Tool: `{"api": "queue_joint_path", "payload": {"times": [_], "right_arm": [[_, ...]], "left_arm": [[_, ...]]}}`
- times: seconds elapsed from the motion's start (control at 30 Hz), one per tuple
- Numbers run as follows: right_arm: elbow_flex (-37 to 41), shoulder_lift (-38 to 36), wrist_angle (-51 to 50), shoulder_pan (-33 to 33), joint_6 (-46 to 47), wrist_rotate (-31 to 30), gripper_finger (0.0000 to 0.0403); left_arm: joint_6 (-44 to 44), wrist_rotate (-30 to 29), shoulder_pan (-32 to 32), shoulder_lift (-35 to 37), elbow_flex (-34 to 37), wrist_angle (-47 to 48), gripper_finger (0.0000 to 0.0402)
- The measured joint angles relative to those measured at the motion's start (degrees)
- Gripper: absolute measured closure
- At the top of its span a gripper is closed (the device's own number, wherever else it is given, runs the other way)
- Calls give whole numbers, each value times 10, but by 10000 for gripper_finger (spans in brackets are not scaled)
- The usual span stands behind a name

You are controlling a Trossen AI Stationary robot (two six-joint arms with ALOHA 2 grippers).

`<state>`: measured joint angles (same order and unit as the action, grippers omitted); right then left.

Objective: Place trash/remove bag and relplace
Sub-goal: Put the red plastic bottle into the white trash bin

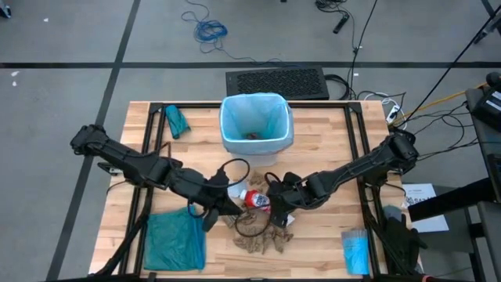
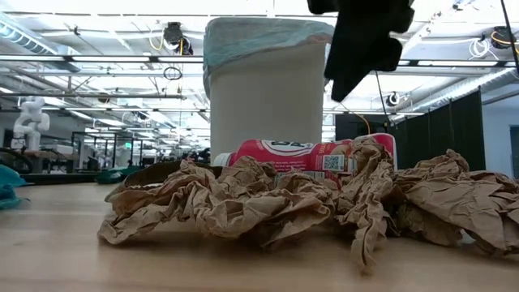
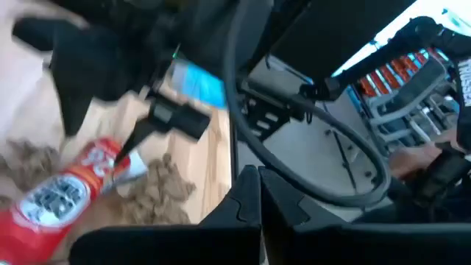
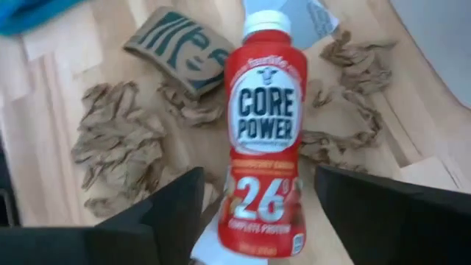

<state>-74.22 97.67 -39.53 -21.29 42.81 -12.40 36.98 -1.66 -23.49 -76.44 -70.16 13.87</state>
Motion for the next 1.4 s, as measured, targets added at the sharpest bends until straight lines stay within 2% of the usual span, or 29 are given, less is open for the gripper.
{"api": "queue_joint_path", "payload": {"times": [0.23,0.47,0.6,0.7,0.83,0.87,1.1,1.27,1.4], "right_arm": [[-1,48,22,19,0,39,111],[-1,120,53,34,35,68,114],[-1,149,55,38,73,66,131],[-1,150,82,35,85,64,182],[-1,131,122,23,80,60,290],[-1,122,127,20,78,60,306],[-1,34,137,-2,88,13,310],[-28,-49,127,-15,90,-91,297],[-78,-98,129,2,20,-160,302]], "left_arm": [[-74,-21,-10,1,-35,-1,401],[-123,-20,-12,16,-36,-2,401],[-136,-18,-13,36,-36,-1,401],[-140,-18,-14,54,-36,1,401],[-140,-18,-16,74,-36,7,401],[-140,-18,-16,77,-36,7,401],[-152,-16,-21,91,-37,8,401],[-153,-16,-22,93,-37,9,401],[-163,-16,-22,93,-37,7,401]]}}
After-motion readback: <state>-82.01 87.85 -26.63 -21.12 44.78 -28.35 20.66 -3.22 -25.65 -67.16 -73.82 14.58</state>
